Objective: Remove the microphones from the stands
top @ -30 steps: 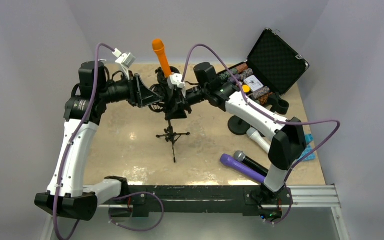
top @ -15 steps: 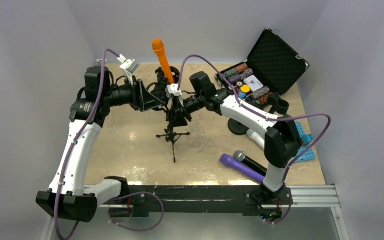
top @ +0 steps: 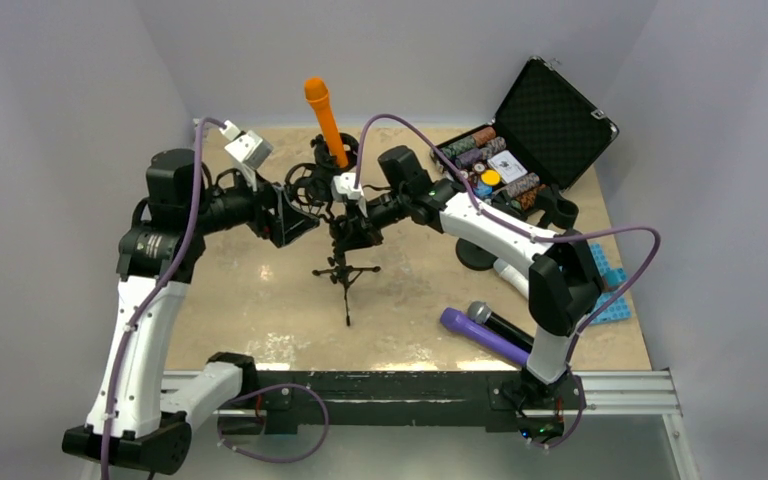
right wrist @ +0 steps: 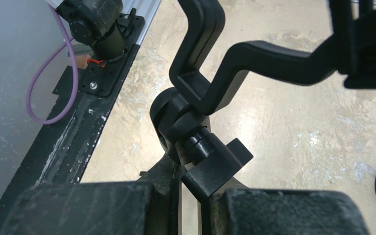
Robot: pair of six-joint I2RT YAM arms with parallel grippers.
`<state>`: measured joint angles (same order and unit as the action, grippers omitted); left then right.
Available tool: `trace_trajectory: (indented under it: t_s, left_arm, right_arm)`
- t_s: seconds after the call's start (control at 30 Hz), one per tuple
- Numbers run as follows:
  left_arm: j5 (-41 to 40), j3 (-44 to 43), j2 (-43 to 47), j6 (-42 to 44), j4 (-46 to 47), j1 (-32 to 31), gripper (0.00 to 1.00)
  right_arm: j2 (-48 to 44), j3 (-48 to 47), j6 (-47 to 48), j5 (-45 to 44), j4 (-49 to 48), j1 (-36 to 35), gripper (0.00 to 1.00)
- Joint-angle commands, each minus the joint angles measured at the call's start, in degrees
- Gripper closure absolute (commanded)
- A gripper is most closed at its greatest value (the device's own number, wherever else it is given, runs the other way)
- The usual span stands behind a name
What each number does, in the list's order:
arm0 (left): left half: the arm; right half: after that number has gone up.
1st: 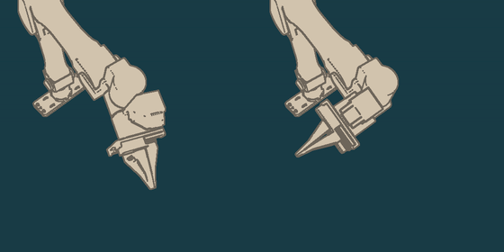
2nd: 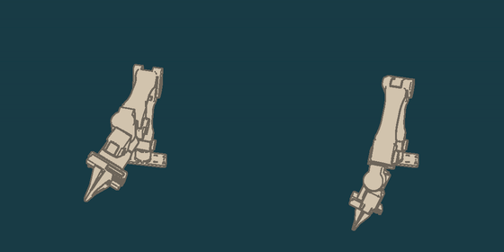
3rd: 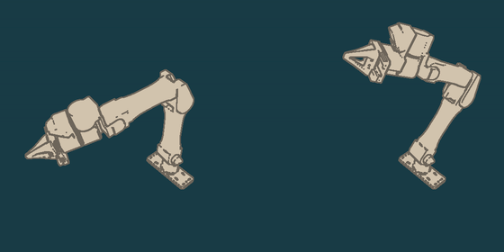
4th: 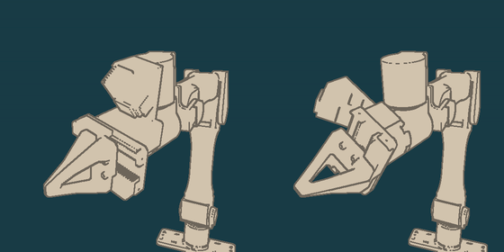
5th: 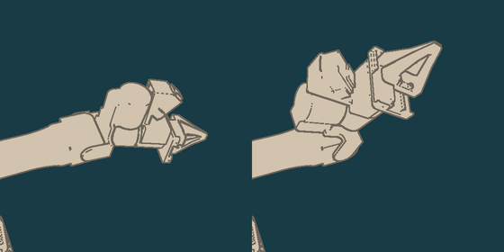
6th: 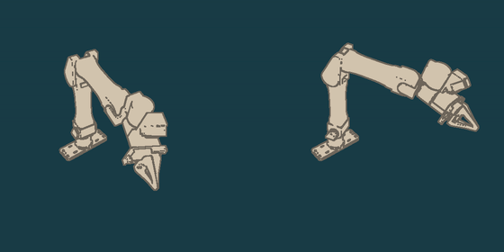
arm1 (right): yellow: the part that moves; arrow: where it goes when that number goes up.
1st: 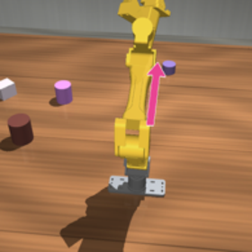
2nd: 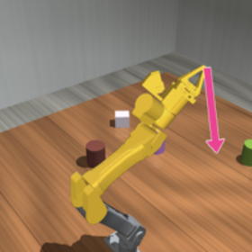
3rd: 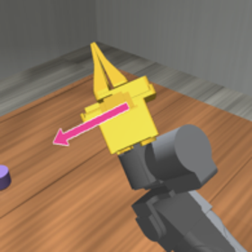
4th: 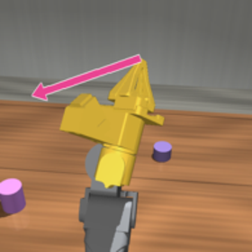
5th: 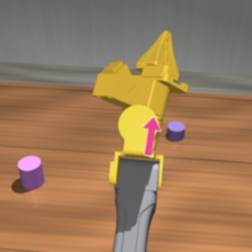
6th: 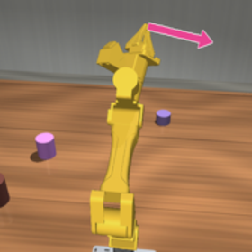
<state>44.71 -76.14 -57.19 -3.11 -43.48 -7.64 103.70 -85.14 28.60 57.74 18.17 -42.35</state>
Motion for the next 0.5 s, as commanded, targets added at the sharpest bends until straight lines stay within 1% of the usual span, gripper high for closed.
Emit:
trace_trajectory:
  t_s: [0.0, 0.03, 0.1, 0.13, 0.2, 0.23, 0.27, 0.3, 0.37, 0.4, 0.47]
  left_arm:
    - [2.2, -6.4, 4.4, 2.6, 0.5, -0.4, 0.06]
    - [2.2, -7.9, 4.8, 2.8, -0.7, -0.4, 0.01]
    - [2.6, -11.3, 4.9, 8.4, -7.4, -0.4, 0.0]
    - [2.8, -12.7, 5.1, 14.2, -12.2, -0.3, 0.0]
    - [1.3, -12.2, 6.7, 26.3, -20.2, -0.2, 0.01]
    - [-0.1, -10.2, 8.2, 31.4, -21.7, -0.2, 0.02]
    - [-1.0, -7.6, 9.9, 34.7, -21.6, -0.2, 0.02]
    - [-1.3, -4.2, 11.5, 36.1, -20.2, -0.2, 0.03]
    - [0.7, 1.8, 13.5, 36.0, -16.4, -0.3, 0.05]
    - [2.2, 4.6, 13.9, 34.3, -13.7, -0.3, 0.08]
    - [5.3, 11.0, 13.6, 27.6, -6.3, -0.3, 0.14]
  right_arm:
    - [0.6, 1.9, -3.8, -5.9, 8.8, 0.7, 1.0]
    - [0.3, 1.9, -4.0, -6.0, 8.7, 1.0, 1.0]
    - [-0.4, 2.3, -4.1, -6.4, 8.6, 1.3, 1.0]
    - [-0.9, 2.6, -4.0, -6.8, 8.6, 1.6, 1.0]
    - [-2.6, 3.9, -4.3, -7.5, 8.1, 2.4, 1.0]
    - [-3.6, 4.9, -4.7, -7.9, 7.4, 2.8, 1.0]
    - [-4.4, 5.8, -5.2, -8.2, 6.9, 3.3, 1.0]
    - [-5.3, 7.0, -5.5, -8.4, 6.4, 3.6, 1.0]
    - [-6.9, 9.2, -5.9, -8.9, 5.9, 4.3, 1.0]
    - [-7.5, 10.0, -6.2, -9.0, 5.8, 4.6, 1.0]
    - [-8.7, 11.4, -6.6, -9.4, 5.9, 5.5, 1.0]
